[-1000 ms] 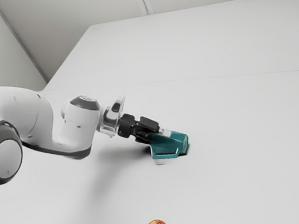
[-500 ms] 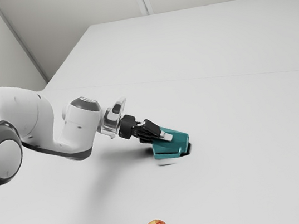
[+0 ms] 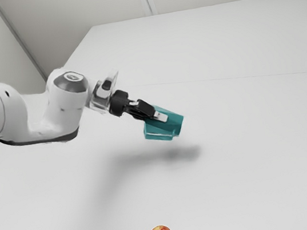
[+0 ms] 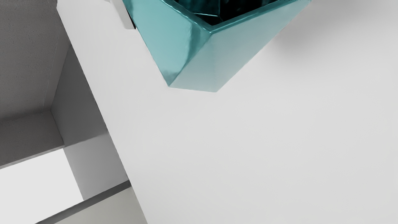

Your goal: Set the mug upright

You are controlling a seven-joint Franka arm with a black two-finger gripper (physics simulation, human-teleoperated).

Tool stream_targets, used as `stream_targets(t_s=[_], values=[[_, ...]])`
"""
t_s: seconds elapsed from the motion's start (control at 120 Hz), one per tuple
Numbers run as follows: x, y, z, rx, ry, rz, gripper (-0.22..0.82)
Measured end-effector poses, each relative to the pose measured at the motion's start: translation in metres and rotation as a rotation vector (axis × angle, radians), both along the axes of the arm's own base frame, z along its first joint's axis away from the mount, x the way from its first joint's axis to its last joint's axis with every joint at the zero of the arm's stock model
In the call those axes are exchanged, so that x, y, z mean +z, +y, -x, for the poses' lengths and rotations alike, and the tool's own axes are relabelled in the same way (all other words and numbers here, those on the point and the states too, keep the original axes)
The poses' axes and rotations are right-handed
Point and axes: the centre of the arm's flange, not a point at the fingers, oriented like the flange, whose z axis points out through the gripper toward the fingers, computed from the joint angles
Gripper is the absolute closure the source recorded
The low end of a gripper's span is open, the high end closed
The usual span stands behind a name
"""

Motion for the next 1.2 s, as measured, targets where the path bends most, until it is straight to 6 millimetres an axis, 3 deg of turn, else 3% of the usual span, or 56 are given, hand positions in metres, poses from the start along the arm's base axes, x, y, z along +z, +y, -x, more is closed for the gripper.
stream_targets(t_s=[0.117, 0.292, 0.5, 0.658, 0.75, 0.875, 0.942, 1.2], values=[[0.034, 0.023, 0.01, -0.081, -0.054, -0.237, 0.76], [0.048, 0.063, 0.015, -0.127, -0.058, -0.586, 0.76], [0.047, 0.108, 0.015, -0.078, -0.021, -0.818, 0.76], [0.029, 0.136, 0.009, -0.01, 0.019, -0.898, 0.76], [0.022, 0.129, 0.005, -0.007, 0.018, -0.934, 0.76], [0.012, 0.086, 0.005, -0.049, -0.005, -0.957, 0.76], [0.007, 0.073, 0.007, -0.052, -0.009, -0.963, 0.76], [-0.011, 0.1, 0.026, 0.052, 0.032, -0.968, 0.76]])
